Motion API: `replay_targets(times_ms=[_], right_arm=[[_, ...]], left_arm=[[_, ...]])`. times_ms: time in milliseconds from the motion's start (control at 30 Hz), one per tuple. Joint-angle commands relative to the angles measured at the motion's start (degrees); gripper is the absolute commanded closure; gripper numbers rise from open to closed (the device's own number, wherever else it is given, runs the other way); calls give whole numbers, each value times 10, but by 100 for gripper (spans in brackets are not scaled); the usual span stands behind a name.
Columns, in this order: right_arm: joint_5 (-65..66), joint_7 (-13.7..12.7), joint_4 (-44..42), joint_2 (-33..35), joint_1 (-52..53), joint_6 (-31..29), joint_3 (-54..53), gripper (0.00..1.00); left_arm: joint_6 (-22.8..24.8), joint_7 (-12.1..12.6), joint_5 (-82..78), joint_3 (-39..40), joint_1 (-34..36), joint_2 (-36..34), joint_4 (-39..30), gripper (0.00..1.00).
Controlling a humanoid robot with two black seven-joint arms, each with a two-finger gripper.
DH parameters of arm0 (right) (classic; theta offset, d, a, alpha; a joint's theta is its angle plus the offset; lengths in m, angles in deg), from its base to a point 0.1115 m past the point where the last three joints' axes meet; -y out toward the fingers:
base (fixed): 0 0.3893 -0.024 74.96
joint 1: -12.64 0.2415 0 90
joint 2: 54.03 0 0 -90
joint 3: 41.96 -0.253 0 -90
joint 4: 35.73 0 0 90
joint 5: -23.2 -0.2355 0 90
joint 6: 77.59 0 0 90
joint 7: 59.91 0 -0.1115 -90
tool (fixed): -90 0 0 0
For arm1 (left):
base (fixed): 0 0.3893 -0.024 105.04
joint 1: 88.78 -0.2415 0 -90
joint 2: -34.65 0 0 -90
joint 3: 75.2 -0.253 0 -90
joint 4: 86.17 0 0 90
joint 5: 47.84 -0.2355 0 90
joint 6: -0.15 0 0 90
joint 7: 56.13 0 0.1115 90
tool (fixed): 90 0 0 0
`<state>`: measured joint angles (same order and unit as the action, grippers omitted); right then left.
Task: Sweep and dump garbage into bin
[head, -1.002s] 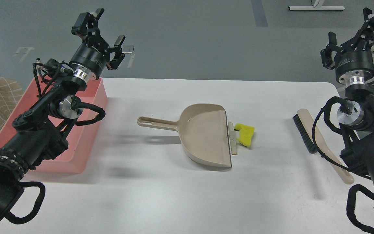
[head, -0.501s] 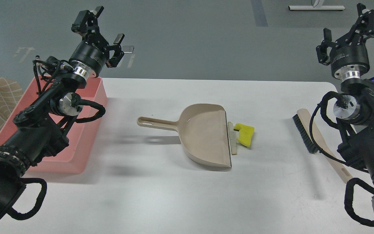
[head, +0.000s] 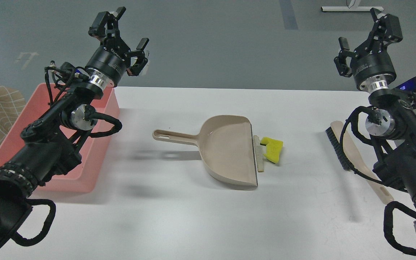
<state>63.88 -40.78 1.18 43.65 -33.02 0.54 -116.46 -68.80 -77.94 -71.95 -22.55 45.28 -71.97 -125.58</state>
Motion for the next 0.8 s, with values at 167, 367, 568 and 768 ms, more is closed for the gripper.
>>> replay_targets(times_ms=[167,367,568,768], right_arm=[[1,4,13,9,-1,3,4,0],[1,4,19,16,-4,3,5,0],[1,4,26,23,-12,4,6,0],[1,4,33,30,-17,5,6,0]], left_arm=[[-10,-5,-7,-5,-20,-10,-53,2],[-44,-4,-12,-5,-45,-35,-111,2],[-85,-3,-70,-60,-70,-120,-230,2],[-134,-2,-127,-70,-135,-224,-370,2]])
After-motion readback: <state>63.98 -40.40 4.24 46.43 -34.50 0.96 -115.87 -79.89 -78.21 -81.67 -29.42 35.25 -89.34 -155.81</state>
